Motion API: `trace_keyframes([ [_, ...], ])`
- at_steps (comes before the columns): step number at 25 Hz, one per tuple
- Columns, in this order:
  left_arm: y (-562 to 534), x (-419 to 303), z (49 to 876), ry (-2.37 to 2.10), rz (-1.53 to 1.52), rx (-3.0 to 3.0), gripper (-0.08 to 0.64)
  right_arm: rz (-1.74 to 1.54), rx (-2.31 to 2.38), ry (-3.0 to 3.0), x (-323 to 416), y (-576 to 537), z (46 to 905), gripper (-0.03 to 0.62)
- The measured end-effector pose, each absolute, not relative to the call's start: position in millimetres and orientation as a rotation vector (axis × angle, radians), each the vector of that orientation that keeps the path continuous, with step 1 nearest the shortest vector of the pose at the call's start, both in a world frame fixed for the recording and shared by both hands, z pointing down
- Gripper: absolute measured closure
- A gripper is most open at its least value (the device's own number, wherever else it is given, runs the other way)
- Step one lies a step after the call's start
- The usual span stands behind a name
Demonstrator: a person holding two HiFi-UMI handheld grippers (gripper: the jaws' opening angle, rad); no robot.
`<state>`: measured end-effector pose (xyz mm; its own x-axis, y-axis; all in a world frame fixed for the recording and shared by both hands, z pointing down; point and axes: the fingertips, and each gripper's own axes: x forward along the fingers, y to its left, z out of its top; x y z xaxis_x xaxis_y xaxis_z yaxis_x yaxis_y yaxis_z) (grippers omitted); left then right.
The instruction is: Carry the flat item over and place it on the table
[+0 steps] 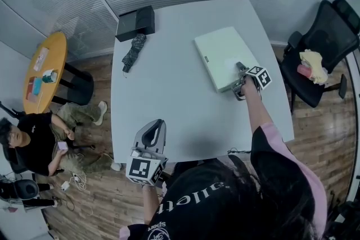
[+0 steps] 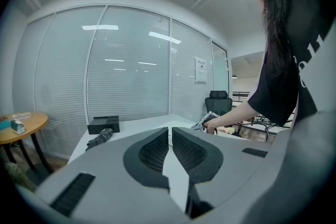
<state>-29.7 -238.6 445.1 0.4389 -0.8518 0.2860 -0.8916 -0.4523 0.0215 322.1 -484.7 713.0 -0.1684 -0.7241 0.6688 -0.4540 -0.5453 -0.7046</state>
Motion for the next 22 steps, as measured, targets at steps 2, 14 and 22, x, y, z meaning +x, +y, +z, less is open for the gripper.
trace_keyframes([
  [2, -237.7, -31.3, 445.1, -1.547, 0.354, 2.515, 0.52, -1.807, -1.866, 1.336, 324.2, -477.8, 718.0, 0.152],
  [14, -239.4, -25.2, 447.8, -1.502, 0.347, 2.538, 0.52, -1.802, -1.85, 1.435, 331.1, -459.9, 711.0, 0.153],
  [22, -238.9, -29.3, 445.7, -1.492, 0.32, 2.561, 0.52, -1.792, -1.679, 1.586, 305.1, -438.9, 680.7, 0.155],
])
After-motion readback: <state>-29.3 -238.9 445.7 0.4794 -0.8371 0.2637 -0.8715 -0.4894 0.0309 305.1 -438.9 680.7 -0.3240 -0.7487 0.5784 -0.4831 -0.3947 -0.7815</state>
